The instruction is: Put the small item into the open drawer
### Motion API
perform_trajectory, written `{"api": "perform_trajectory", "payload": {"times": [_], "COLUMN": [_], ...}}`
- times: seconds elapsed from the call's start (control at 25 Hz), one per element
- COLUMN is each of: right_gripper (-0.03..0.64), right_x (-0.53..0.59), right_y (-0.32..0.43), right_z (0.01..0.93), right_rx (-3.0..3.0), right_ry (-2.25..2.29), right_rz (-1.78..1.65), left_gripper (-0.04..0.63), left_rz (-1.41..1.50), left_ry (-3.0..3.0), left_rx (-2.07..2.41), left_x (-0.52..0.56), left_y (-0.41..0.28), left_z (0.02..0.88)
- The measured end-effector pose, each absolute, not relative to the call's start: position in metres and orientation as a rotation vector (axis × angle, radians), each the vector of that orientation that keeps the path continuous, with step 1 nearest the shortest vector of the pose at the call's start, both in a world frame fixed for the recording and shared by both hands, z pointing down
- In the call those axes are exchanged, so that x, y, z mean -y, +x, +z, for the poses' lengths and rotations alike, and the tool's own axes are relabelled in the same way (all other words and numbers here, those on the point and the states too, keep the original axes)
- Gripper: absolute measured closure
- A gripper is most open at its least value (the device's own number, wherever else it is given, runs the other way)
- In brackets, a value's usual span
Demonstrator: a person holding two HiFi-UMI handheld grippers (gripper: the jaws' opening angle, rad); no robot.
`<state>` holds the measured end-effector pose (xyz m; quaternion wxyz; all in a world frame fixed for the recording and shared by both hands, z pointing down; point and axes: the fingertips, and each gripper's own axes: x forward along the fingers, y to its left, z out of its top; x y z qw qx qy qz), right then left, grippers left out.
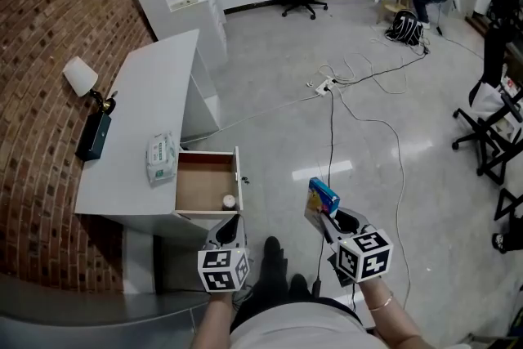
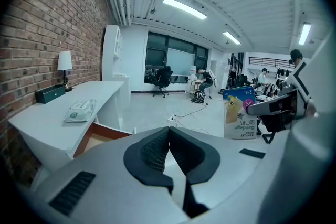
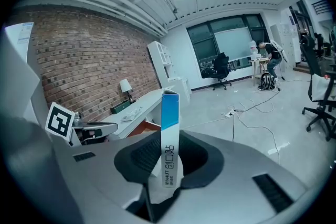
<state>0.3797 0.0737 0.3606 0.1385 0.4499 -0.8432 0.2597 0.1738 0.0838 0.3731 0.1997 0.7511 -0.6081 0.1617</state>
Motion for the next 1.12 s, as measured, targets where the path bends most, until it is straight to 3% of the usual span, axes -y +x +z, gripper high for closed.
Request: {"api": "perform_trajectory", "payload": {"times": [0.44,1.12], "right_gripper": [0.520,0.520], "right_x": [0.025,0.249], "right_y": [0.345,0.200], "right_z": [0.375,0.390], "right_rx": [2.403,2.364], "right_ry": [1.304,1.248], "right_rz": [0.775,0.800], "left_gripper": [0.574,0.574], "left_rz": [0.449,0.429], "left_ry": [2.086,2.048], "left_rx": [1.679,1.639], "left_x": [0.018,0.246], "left_y": [0.136,0.004], "left_z": [0.391,0.412]}}
